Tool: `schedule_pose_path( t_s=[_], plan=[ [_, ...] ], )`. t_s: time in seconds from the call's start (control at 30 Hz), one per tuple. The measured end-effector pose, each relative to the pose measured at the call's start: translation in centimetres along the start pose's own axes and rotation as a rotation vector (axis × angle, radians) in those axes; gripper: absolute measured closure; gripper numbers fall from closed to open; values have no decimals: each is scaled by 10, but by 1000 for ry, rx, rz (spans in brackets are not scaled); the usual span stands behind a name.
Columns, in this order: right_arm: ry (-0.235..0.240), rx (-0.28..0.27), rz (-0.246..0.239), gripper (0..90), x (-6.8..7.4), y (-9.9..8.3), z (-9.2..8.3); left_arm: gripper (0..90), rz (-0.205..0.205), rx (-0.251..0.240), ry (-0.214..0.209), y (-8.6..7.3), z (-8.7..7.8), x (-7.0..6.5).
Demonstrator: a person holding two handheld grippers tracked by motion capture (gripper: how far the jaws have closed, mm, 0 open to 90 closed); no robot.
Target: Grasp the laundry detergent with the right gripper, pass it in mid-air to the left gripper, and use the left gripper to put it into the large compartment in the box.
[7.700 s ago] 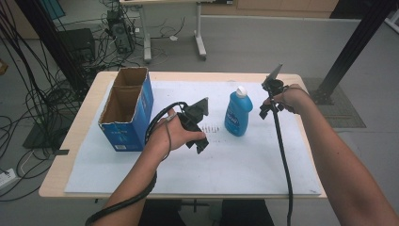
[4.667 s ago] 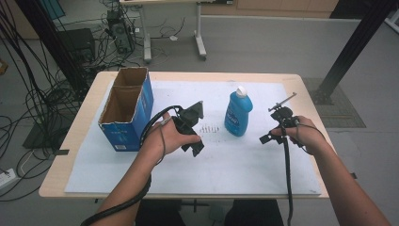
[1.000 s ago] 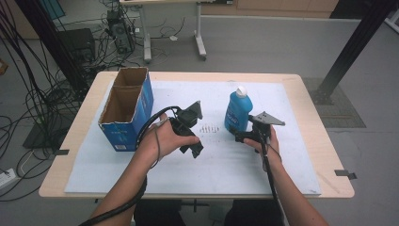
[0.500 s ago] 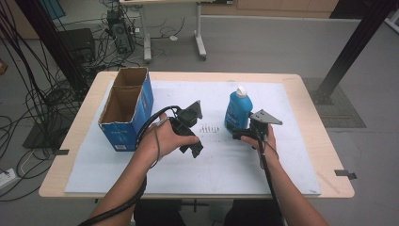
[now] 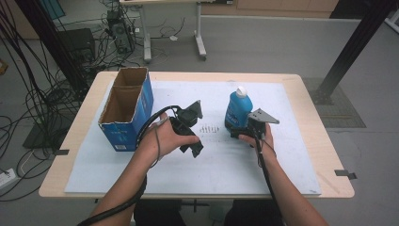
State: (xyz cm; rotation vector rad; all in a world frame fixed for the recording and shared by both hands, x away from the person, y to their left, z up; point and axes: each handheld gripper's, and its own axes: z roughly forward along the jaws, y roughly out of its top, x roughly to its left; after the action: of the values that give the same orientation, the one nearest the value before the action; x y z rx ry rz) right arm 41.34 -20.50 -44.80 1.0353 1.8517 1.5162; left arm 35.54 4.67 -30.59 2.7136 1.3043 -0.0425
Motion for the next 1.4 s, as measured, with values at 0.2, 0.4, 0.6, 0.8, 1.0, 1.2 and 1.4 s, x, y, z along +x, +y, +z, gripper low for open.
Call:
schedule_pose_path(
  t_s=[0.2, 0.4, 0.6, 0.8, 1.0, 1.2, 1.4],
  plan=[
    [3, -1, -4, 24, 1, 0, 0, 89, 1, -1, 0, 0, -1, -1],
    [1, -5, -5, 24, 0, 1, 0, 89, -1, -3, 3, 0, -1, 0],
    [2, -7, -4, 24, 1, 1, -1, 88, 5, -1, 0, 0, -1, -1],
    [2, -6, -6, 24, 1, 1, -1, 88, 7, 2, 3, 0, -1, -3],
    [2, -7, -5, 23, 2, 2, -1, 88, 4, 2, 8, 0, -2, -3],
    [2, -7, -2, 23, 1, 2, -2, 88, 7, 1, 6, -1, -2, -4],
    [8, -5, -4, 23, 2, 2, -2, 88, 4, 3, 9, -2, -2, -3]
  ],
)
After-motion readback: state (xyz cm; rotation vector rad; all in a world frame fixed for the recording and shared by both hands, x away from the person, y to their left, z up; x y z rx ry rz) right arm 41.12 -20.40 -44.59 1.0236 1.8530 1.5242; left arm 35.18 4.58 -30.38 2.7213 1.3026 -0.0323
